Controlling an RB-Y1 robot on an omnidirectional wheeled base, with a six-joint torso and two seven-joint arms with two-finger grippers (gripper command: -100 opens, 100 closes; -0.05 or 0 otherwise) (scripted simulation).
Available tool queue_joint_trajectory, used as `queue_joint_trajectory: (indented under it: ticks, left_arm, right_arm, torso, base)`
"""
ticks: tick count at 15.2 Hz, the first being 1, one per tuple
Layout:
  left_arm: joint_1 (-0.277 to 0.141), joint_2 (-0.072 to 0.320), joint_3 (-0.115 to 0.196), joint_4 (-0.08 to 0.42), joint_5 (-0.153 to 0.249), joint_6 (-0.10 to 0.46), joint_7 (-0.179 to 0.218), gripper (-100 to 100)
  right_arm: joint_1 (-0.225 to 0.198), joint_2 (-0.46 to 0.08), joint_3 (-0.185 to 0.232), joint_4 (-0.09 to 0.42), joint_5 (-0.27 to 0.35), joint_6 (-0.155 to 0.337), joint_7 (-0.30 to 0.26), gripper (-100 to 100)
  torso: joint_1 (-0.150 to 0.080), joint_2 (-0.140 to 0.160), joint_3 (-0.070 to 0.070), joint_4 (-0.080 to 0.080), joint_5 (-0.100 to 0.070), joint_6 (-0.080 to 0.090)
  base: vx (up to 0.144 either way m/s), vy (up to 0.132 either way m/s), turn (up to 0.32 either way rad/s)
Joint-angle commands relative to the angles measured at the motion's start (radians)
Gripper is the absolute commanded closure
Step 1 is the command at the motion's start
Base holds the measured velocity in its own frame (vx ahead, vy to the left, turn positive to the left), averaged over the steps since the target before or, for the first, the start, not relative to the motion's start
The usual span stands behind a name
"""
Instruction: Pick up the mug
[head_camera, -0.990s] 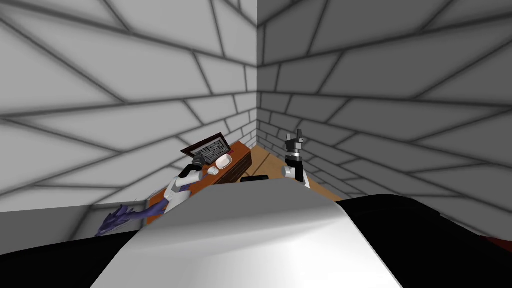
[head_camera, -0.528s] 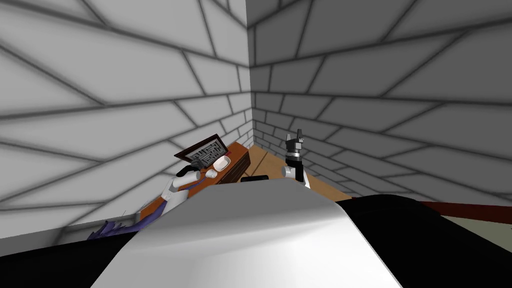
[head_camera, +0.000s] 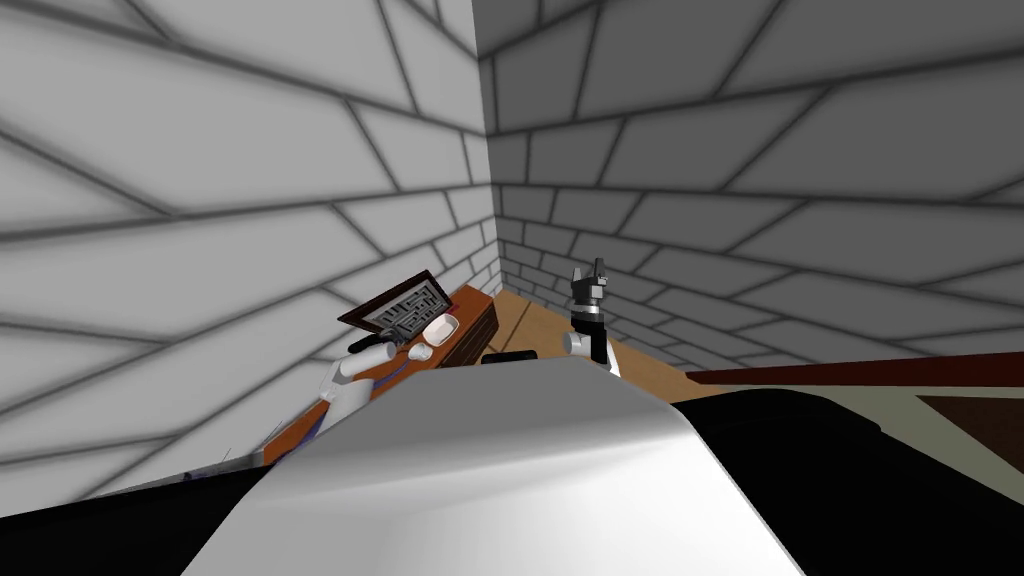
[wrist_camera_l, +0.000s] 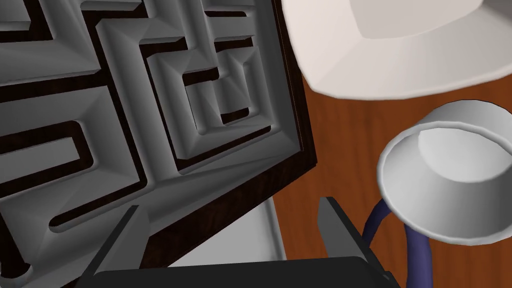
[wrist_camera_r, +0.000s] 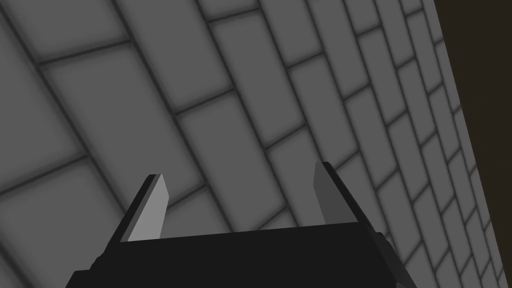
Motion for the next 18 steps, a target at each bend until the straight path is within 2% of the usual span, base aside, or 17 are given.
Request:
queue_joint_trajectory:
  ticks: [1,3,4,7,8,10,11,13,14,16,17,18]
  left_arm:
    - [-0.015,0.006,0.023,0.040,0.017,0.050,0.022,-100]
    - [-0.015,0.006,0.023,0.040,0.017,0.078,0.022,-100]
    - [-0.030,0.010,0.043,0.080,0.033,0.105,0.043,-100]
    - [-0.030,0.010,0.043,0.080,0.033,0.139,0.043,-100]
    - [-0.044,0.013,0.063,0.119,0.048,0.173,0.062,-100]
    - [-0.044,0.013,0.063,0.119,0.048,0.198,0.062,-100]
    - [-0.058,0.016,0.082,0.157,0.062,0.228,0.081,-100]
    - [-0.058,0.016,0.082,0.157,0.062,0.255,0.081,-100]
    - [-0.071,0.019,0.100,0.193,0.075,0.285,0.099,-100]
    - [-0.071,0.019,0.100,0.193,0.075,0.309,0.099,-100]
    - [-0.083,0.021,0.118,0.228,0.088,0.343,0.117,-100]
    - [-0.083,0.021,0.118,0.228,0.088,0.360,0.117,-100]
  right_arm:
    - [0.000,0.000,0.000,0.000,0.000,0.000,0.000,0]
    - [0.000,0.000,0.000,0.000,0.000,0.000,0.000,0]
    - [0.000,0.000,0.000,0.000,0.000,0.000,0.000,0]
    - [0.000,0.000,0.000,0.000,0.000,0.000,0.000,0]
    - [0.000,0.000,0.000,0.000,0.000,0.000,0.000,0]
    - [0.000,0.000,0.000,0.000,0.000,0.000,0.000,0]
    - [0.000,0.000,0.000,0.000,0.000,0.000,0.000,0]
    - [0.000,0.000,0.000,0.000,0.000,0.000,0.000,0]
    - [0.000,0.000,0.000,0.000,0.000,0.000,0.000,0]
    - [0.000,0.000,0.000,0.000,0.000,0.000,0.000,0]
    - [0.000,0.000,0.000,0.000,0.000,0.000,0.000,0]
    - [0.000,0.000,0.000,0.000,0.000,0.000,0.000,0]
  torso:
    - [0.000,0.000,0.000,0.000,0.000,0.000]
    - [0.000,0.000,0.000,0.000,0.000,0.001]
    - [0.000,0.000,0.000,0.000,0.000,0.001]
    - [0.001,0.000,0.000,0.000,0.000,0.000]
    - [0.000,0.000,0.000,0.000,0.000,0.000]
    - [0.001,0.000,0.000,0.000,0.000,0.001]
    - [0.001,-0.001,0.000,0.000,0.000,0.000]
    - [0.001,0.000,0.000,0.000,0.000,0.001]
    - [0.001,0.000,0.000,0.000,0.000,0.000]
    - [0.002,0.000,0.000,0.000,0.000,0.001]
    - [0.001,0.000,0.000,0.000,0.000,0.000]
    - [0.002,-0.001,0.000,0.000,0.000,0.001]
  base:
    - [-0.024,0.028,-0.161]
    - [-0.024,0.036,-0.167]
    - [-0.029,0.044,-0.199]
    - [-0.029,0.038,-0.105]
    - [-0.018,0.033,-0.162]
    - [-0.022,0.038,-0.166]
    - [-0.025,0.036,-0.194]
    - [-0.027,0.044,-0.133]
    - [-0.027,0.047,-0.144]
    - [-0.027,0.046,-0.147]
    - [-0.024,0.052,-0.181]
    - [-0.028,0.060,-0.180]
